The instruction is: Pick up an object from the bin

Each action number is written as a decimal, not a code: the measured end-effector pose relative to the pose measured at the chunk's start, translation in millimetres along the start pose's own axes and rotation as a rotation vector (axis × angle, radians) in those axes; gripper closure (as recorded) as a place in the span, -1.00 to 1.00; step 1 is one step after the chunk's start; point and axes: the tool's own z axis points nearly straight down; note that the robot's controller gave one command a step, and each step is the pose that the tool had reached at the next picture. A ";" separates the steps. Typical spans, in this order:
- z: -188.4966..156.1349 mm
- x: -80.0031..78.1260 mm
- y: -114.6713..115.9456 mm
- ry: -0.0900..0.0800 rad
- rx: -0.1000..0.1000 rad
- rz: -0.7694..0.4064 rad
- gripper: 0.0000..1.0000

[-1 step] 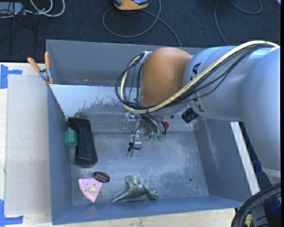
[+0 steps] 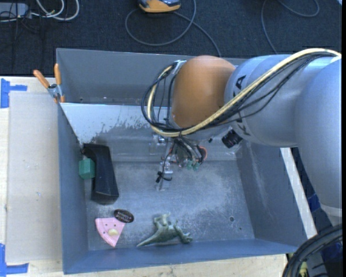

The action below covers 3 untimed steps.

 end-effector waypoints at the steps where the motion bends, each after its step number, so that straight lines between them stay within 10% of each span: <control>1: 54.8 62.2 -27.2 -0.001 -0.001 -0.130 -1.00; 2: 38.6 87.9 -30.1 0.003 0.000 -0.121 -1.00; 3: 40.1 100.3 -30.6 0.003 0.000 -0.409 -1.00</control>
Offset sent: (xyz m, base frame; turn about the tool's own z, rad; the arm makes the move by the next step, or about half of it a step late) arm -0.0954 -0.0293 -0.0173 -0.1008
